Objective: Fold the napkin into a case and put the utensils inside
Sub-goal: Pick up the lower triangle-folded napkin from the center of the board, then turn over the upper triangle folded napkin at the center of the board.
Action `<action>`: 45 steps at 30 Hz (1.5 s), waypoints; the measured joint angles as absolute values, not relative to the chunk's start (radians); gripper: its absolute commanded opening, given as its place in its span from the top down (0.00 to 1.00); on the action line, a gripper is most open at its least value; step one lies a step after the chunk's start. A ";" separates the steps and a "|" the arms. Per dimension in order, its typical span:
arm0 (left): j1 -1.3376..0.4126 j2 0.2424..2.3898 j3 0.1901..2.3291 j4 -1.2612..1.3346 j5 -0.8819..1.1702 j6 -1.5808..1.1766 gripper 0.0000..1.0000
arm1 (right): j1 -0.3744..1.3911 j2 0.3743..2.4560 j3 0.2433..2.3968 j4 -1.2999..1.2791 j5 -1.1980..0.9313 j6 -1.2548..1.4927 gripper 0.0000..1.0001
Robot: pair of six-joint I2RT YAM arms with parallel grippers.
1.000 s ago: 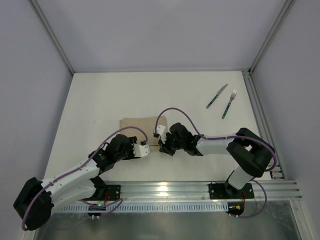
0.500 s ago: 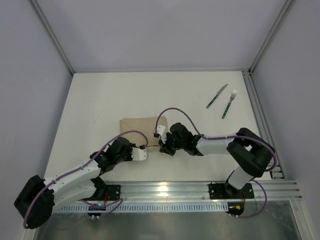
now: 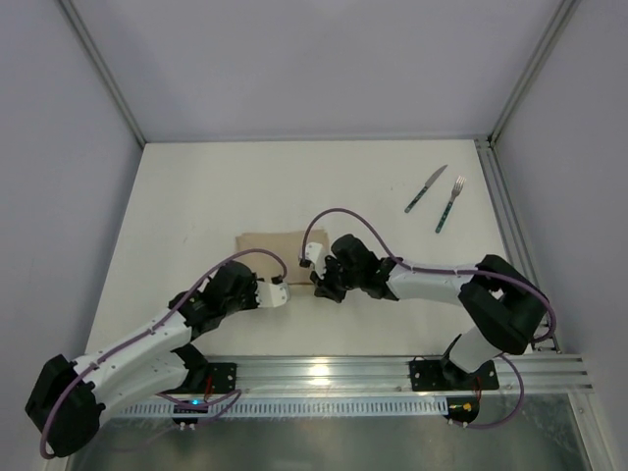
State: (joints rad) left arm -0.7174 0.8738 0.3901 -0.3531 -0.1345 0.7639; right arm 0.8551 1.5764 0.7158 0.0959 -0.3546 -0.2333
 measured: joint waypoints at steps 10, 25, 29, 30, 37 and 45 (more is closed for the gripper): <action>-0.678 0.830 0.677 -0.631 -0.133 0.738 1.00 | 0.855 1.440 0.937 -0.257 -0.356 -0.269 0.96; -0.678 0.720 1.000 -0.971 -0.244 0.741 1.00 | 0.986 1.450 1.388 -0.666 -0.434 -0.226 0.96; -0.663 0.680 1.079 -1.061 -0.253 0.741 1.00 | 1.032 1.496 1.487 -0.713 -0.485 -0.180 0.96; -0.656 0.672 1.100 -1.081 -0.250 0.740 1.00 | 1.041 1.507 1.503 -0.716 -0.507 -0.169 0.96; -0.648 0.685 1.162 -1.142 -0.243 0.752 1.00 | 1.013 1.581 1.517 -0.706 -0.703 -0.116 0.96; -0.595 0.927 1.126 -1.081 -0.200 0.848 1.00 | 0.794 1.738 1.361 -0.553 -0.966 -0.028 0.96</action>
State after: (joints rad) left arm -0.5949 0.9268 1.1263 -1.0805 -0.2001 0.8478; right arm 0.7944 1.7378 1.3613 -0.5526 -0.9665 -0.0280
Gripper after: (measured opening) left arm 0.024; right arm 0.056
